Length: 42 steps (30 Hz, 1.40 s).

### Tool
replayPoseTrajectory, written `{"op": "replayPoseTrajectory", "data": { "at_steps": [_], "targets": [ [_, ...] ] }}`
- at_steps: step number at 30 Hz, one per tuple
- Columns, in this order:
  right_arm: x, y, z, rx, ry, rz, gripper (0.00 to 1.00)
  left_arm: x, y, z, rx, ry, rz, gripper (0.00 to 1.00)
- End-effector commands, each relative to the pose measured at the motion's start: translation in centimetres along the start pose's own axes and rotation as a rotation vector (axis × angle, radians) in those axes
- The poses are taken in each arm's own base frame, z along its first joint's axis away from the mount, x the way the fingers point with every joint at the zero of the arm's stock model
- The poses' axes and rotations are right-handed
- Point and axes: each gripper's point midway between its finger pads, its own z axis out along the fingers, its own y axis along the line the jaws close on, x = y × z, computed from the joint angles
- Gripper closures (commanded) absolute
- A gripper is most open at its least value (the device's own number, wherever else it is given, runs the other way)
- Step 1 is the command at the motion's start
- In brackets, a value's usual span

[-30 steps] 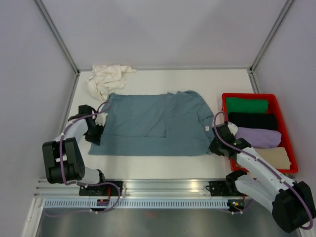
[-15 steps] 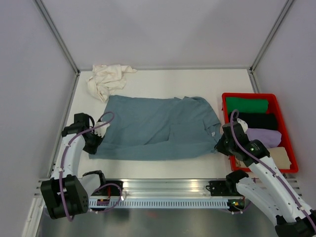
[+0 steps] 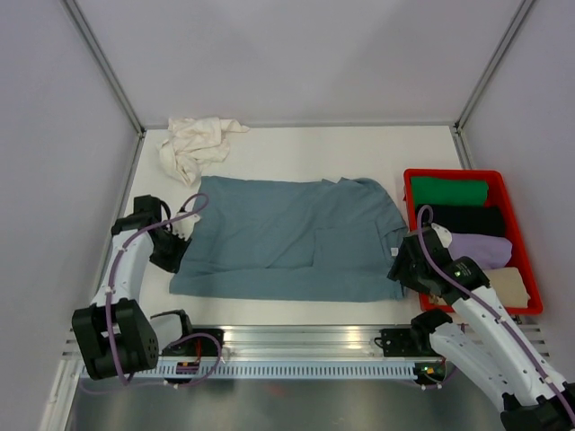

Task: Roll the t-shirts
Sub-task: Fold the tshirt

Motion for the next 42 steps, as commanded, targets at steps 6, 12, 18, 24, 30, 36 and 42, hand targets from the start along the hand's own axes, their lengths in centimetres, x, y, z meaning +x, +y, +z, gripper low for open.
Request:
{"op": "replayPoseTrajectory", "data": {
  "at_steps": [6,12,18,24,30,36,42],
  "targets": [
    [-5.8,2.1,-3.1,-0.057,-0.21,-0.029,0.36,-4.1,1.4,-0.5,0.029,-0.101,0.04,0.44],
    [-6.5,8.7,0.2,-0.231,-0.104,-0.242,0.44,-4.6,0.4,1.7,0.146,-0.072,0.064,0.49],
    [-4.3,13.8,3.3,-0.407,-0.037,-0.429,0.47,-5.8,1.7,3.7,0.162,-0.048,0.078,0.5],
    [-2.6,15.1,4.8,-0.479,-0.012,-0.512,0.46,-7.1,4.2,5.5,0.091,-0.045,0.079,0.46],
    [-1.8,14.2,6.1,-0.445,0.019,-0.532,0.47,-4.2,3.2,7.4,0.151,0.083,0.073,0.48],
    [-1.0,13.6,7.0,-0.428,0.039,-0.524,0.46,-3.2,1.9,7.1,0.192,0.098,0.058,0.54],
    [-1.0,13.3,7.1,-0.415,0.04,-0.53,0.46,-4.4,1.9,5.3,0.185,0.063,0.016,0.55]
  ]
}}
